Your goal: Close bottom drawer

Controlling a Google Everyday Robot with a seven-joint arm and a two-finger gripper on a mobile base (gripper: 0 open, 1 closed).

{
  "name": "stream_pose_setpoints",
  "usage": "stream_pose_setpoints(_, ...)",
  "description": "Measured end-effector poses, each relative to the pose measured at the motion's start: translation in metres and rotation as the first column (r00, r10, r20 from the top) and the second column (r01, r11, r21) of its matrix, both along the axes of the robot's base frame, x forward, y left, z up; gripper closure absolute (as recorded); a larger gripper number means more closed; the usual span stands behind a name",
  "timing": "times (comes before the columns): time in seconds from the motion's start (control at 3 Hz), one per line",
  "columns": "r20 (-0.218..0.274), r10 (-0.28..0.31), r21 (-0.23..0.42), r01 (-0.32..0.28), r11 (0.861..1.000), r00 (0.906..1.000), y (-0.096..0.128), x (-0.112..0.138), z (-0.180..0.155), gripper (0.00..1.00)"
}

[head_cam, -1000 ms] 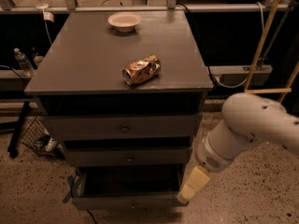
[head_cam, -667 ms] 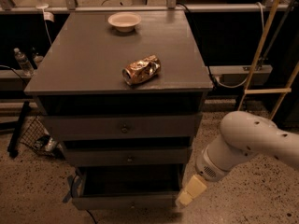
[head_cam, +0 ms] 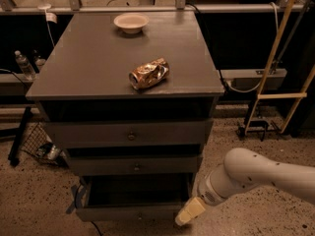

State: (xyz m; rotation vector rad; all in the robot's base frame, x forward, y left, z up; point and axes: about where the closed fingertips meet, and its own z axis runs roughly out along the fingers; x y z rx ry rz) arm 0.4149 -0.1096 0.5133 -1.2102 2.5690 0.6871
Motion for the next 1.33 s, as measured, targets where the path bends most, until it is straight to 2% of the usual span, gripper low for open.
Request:
stream_pose_setpoints(0.33, -0.01, 0.009, 0.08, -0.008, 0.997, 0.9999, 0.012, 0.004, -0.039, 0.0)
stream_pose_setpoints(0.67, -0.01, 0.009, 0.08, -0.008, 0.997, 0.9999, 0.012, 0.004, -0.039, 0.0)
stream_pose_setpoints(1.0, 0.007, 0.062, 0.09, -0.062, 0.994, 0.9981, 0.017, 0.005, -0.066, 0.0)
stream_pose_setpoints(1.33, 0.008, 0.124, 0.119, -0.124, 0.985, 0.9922, 0.021, 0.007, -0.11, 0.0)
